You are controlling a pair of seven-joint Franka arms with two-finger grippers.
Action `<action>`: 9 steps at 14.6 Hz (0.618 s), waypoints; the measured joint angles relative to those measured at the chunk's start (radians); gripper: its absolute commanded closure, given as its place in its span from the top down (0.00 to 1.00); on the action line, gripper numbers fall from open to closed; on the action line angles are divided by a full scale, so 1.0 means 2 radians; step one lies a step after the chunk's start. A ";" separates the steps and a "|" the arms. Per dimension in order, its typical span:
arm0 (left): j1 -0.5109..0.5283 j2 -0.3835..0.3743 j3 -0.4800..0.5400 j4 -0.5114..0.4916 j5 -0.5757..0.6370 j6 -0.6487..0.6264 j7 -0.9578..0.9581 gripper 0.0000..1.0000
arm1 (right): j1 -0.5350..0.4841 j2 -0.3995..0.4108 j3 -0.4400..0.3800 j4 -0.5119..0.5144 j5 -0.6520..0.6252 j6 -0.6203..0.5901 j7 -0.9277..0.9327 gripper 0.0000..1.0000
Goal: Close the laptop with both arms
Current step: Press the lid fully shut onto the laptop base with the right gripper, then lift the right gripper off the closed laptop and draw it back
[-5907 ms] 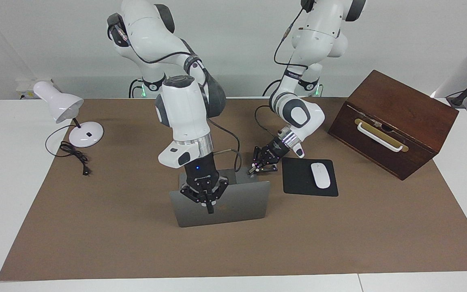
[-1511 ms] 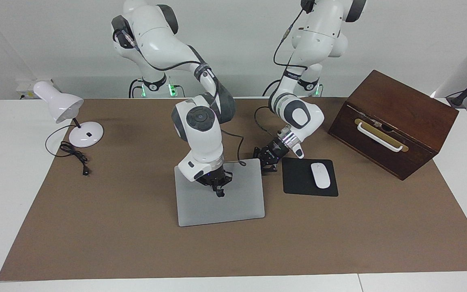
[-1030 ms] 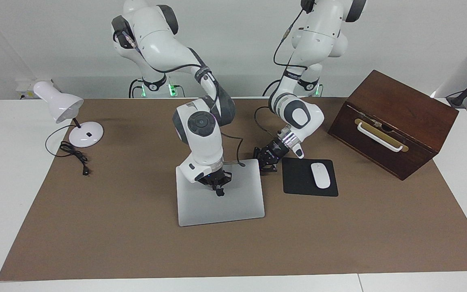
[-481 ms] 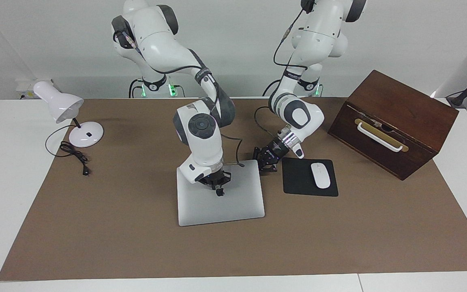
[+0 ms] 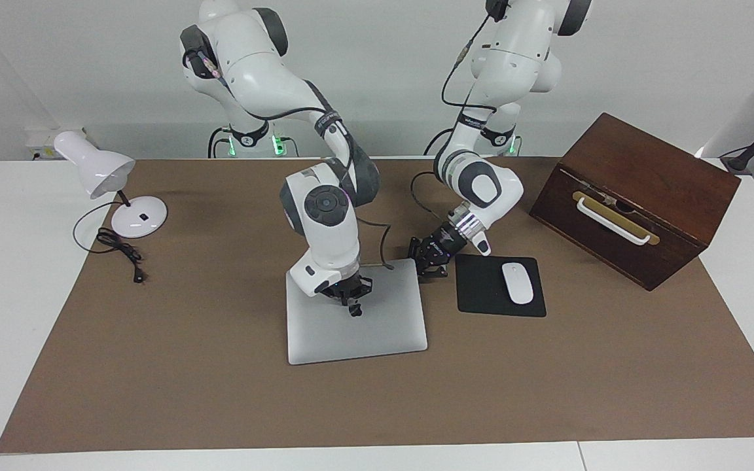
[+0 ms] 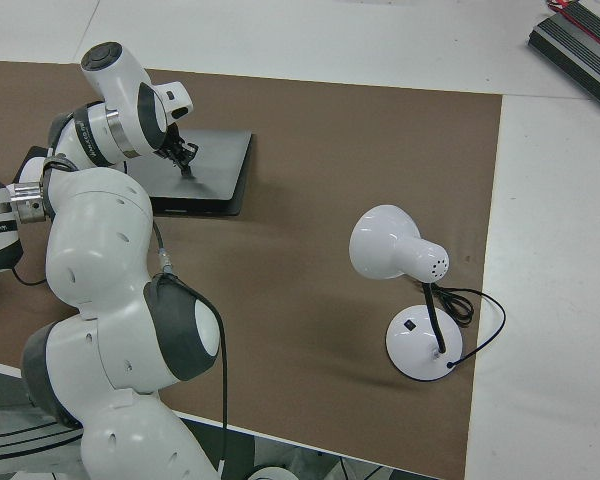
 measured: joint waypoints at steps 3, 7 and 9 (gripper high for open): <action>0.000 0.000 0.000 0.000 0.000 0.000 0.000 0.00 | 0.000 0.000 0.000 -0.001 0.000 0.000 0.000 0.00; 0.000 0.000 0.000 0.000 0.000 0.000 0.000 0.00 | 0.000 0.000 0.000 -0.002 0.000 0.000 0.000 0.00; 0.000 0.000 0.000 0.000 0.000 0.000 0.000 0.00 | 0.000 0.000 0.000 -0.005 0.000 0.000 0.000 0.00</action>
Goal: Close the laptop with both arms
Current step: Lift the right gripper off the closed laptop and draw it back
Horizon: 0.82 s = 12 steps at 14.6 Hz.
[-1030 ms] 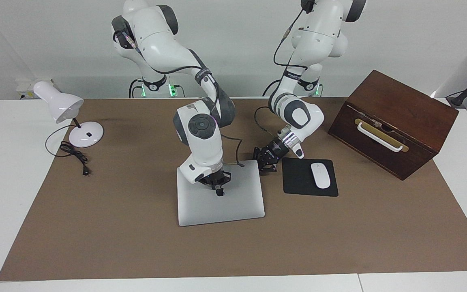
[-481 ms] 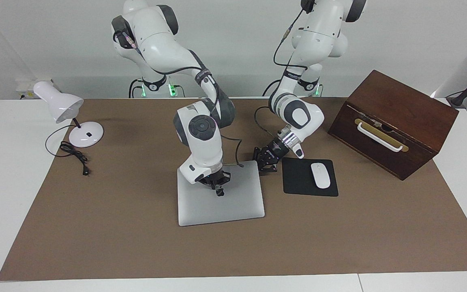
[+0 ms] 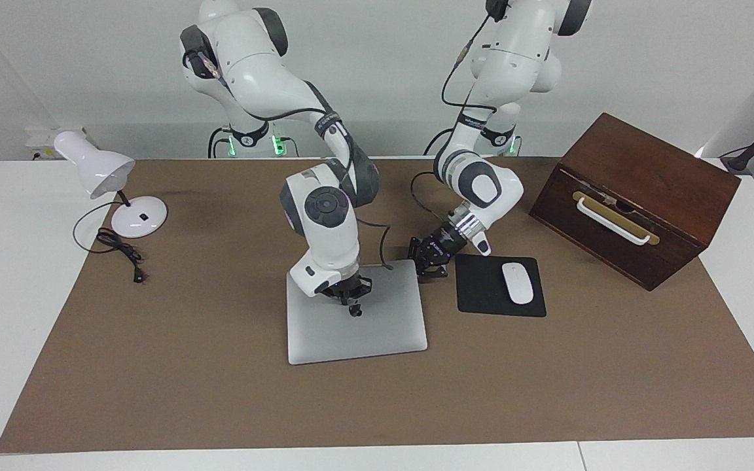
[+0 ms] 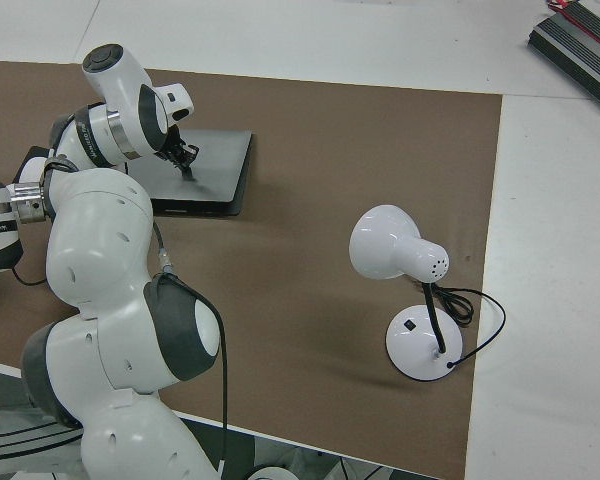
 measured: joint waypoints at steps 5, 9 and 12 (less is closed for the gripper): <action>0.000 0.000 0.000 0.000 0.000 0.000 0.000 0.00 | 0.000 -0.001 0.000 -0.003 0.000 0.000 0.000 0.00; 0.000 0.000 0.000 0.000 0.000 0.000 0.000 0.00 | -0.003 -0.006 0.000 -0.001 0.000 0.001 0.000 0.00; 0.000 0.000 0.000 0.000 0.000 0.000 0.000 0.00 | -0.010 -0.011 0.000 0.002 0.000 0.001 0.000 0.00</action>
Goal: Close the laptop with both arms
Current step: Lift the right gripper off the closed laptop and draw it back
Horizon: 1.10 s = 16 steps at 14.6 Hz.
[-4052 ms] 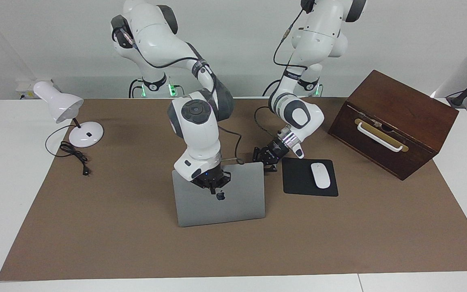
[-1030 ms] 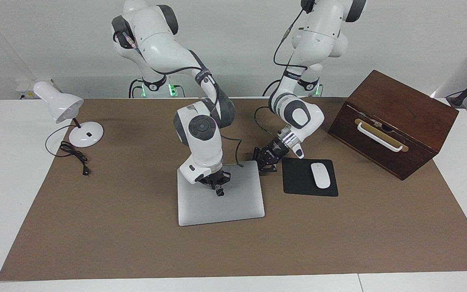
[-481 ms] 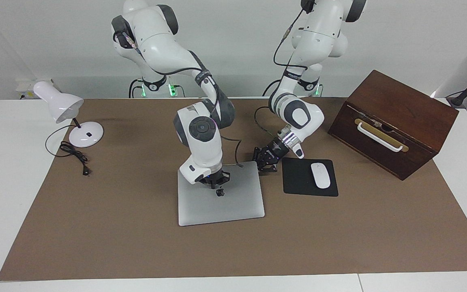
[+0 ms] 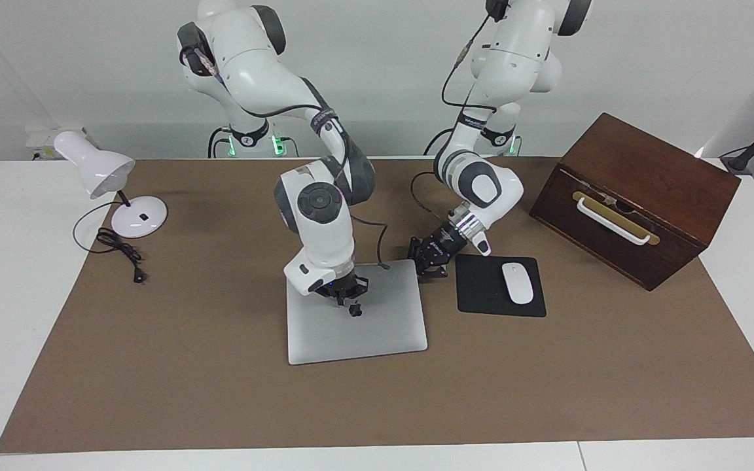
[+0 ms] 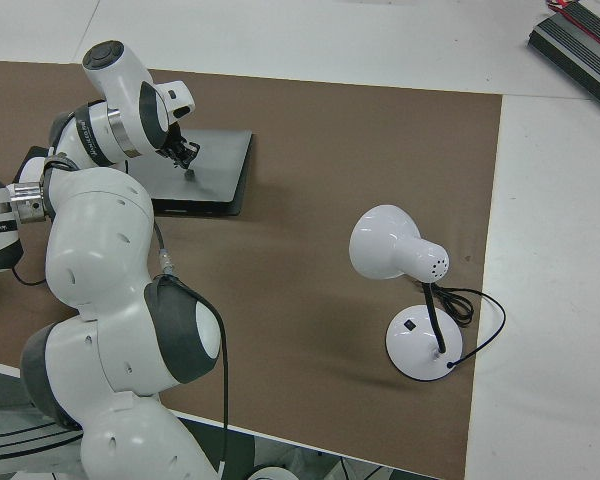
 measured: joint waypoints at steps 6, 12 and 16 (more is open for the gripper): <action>0.005 0.002 0.000 0.000 0.000 -0.007 0.000 0.00 | -0.009 -0.026 0.000 0.005 0.000 -0.013 0.000 0.00; 0.021 0.005 0.001 0.002 0.000 -0.019 0.003 0.00 | -0.023 -0.056 -0.004 0.006 0.000 -0.015 -0.002 0.00; 0.024 0.006 0.001 0.002 0.000 -0.019 0.004 0.00 | -0.037 -0.070 -0.005 0.006 -0.003 -0.015 -0.019 0.00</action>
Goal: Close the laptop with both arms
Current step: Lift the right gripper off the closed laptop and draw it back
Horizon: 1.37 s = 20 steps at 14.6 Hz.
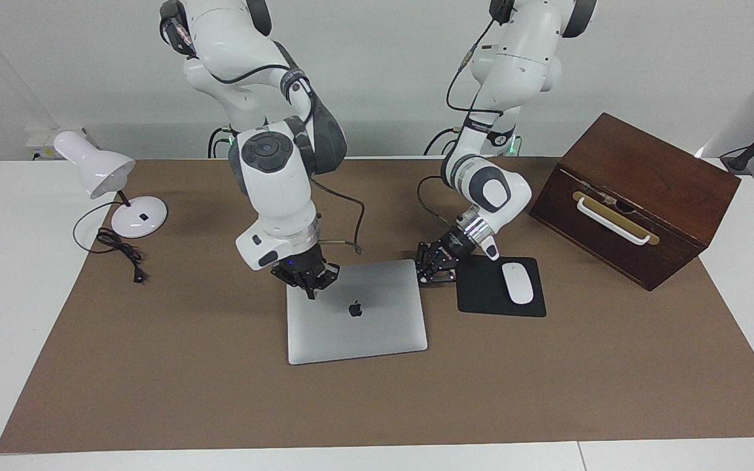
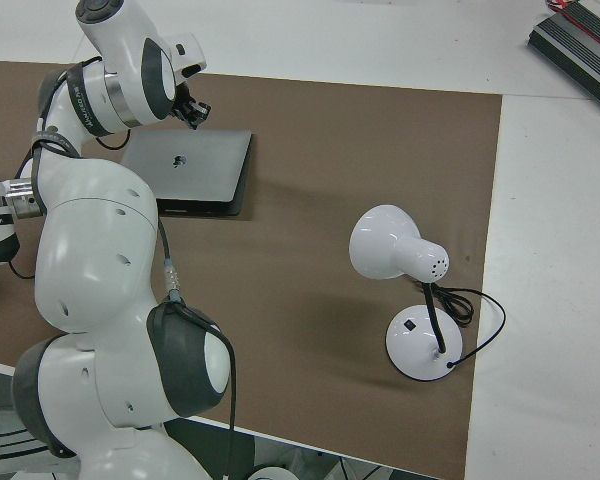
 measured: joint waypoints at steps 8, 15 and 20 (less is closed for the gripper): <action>0.021 0.003 0.003 0.010 0.017 0.000 0.004 0.00 | -0.031 -0.022 -0.001 0.000 -0.015 -0.006 -0.083 0.00; 0.021 0.003 0.003 0.021 0.030 0.000 0.004 0.00 | -0.049 -0.048 -0.002 0.001 -0.058 -0.025 -0.134 0.00; 0.025 0.003 0.004 0.028 0.056 0.000 0.004 0.00 | -0.065 -0.080 -0.002 0.001 -0.058 -0.059 -0.161 0.00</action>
